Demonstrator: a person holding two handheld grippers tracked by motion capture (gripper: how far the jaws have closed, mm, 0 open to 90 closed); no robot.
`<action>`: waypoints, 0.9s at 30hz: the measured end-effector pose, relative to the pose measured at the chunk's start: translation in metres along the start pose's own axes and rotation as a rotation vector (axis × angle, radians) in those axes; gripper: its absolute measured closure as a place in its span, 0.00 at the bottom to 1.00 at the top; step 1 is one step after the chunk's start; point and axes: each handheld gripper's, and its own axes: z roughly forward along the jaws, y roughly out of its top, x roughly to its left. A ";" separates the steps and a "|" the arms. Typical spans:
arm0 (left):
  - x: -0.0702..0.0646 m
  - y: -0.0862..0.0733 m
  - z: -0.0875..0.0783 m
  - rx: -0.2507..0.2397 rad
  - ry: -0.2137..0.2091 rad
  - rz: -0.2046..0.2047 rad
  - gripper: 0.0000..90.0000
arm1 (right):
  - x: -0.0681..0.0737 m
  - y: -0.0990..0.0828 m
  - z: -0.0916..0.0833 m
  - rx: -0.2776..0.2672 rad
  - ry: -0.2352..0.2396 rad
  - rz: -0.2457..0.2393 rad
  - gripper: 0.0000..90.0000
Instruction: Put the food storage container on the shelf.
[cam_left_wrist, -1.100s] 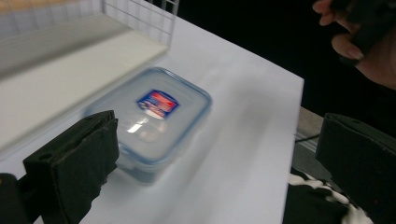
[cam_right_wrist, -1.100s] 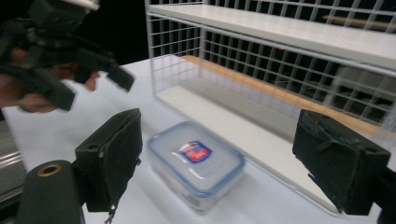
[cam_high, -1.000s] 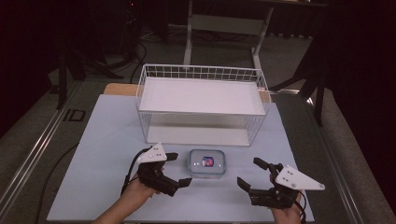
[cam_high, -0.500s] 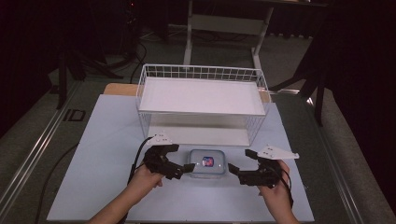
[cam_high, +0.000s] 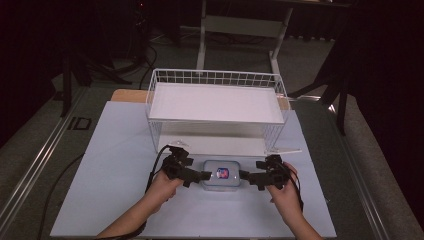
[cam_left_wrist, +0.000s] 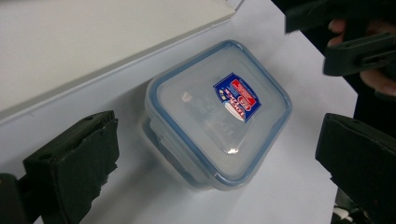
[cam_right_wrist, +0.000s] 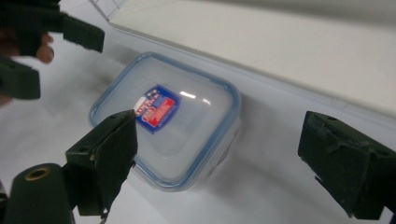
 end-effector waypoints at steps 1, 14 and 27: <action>0.002 0.000 0.001 -0.005 -0.012 -0.016 0.01 | -0.002 0.000 0.002 0.011 -0.006 0.018 0.13; 0.018 -0.009 0.024 0.050 -0.048 -0.222 0.07 | -0.019 -0.006 0.027 0.062 0.126 0.331 0.16; 0.023 -0.018 0.032 0.092 -0.126 -0.340 0.39 | -0.019 -0.013 0.046 0.168 0.185 0.403 0.35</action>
